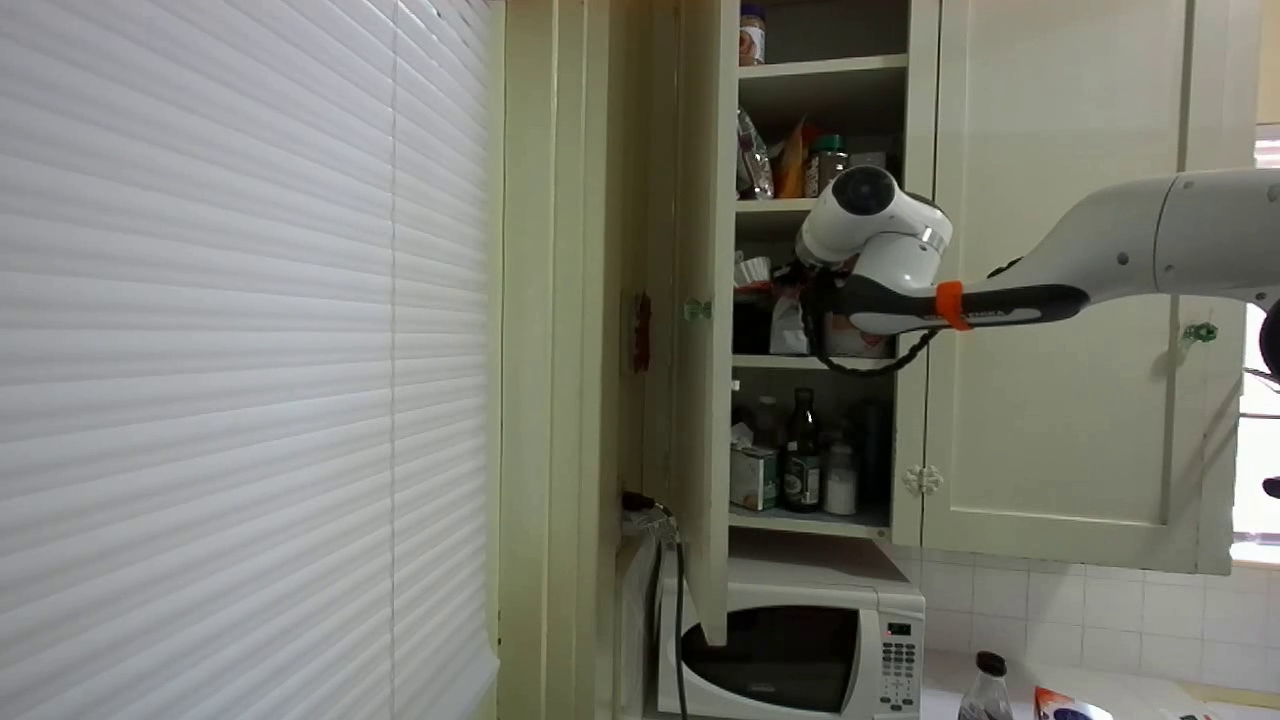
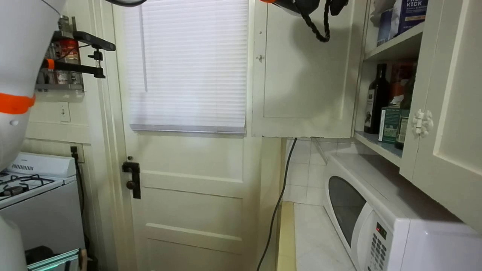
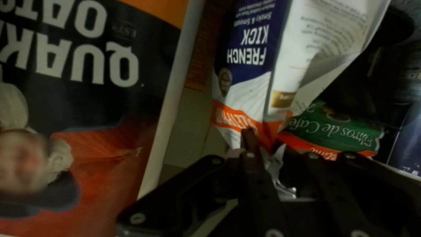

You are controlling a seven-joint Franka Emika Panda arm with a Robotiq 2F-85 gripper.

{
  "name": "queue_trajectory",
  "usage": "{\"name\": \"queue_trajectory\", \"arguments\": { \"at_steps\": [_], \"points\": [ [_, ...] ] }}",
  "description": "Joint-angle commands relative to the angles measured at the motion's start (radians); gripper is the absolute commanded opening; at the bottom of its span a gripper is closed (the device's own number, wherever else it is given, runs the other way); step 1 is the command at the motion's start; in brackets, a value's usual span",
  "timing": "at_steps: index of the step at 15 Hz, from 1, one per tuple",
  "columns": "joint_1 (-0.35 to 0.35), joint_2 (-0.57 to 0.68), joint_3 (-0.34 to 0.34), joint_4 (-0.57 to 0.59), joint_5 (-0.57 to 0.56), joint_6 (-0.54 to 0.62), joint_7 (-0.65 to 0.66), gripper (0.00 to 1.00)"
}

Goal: Put the white bag on the table

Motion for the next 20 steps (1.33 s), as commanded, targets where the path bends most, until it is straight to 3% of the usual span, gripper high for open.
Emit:
{"name": "queue_trajectory", "arguments": {
  "at_steps": [1, 6, 12, 16, 20],
  "points": [
    [0.008, -0.031, 0.019, -0.004, 0.054, -0.069, -0.013, 0.02],
    [-0.014, -0.105, 0.09, -0.028, 0.282, -0.132, -0.111, 0.02],
    [-0.062, -0.192, 0.173, -0.061, 0.668, -0.136, -0.288, 0.02],
    [-0.11, -0.268, 0.191, -0.185, 0.912, -0.115, -0.432, 0.02],
    [-0.147, -0.37, 0.178, -0.384, 1.129, -0.105, -0.585, 0.02]
  ]
}}
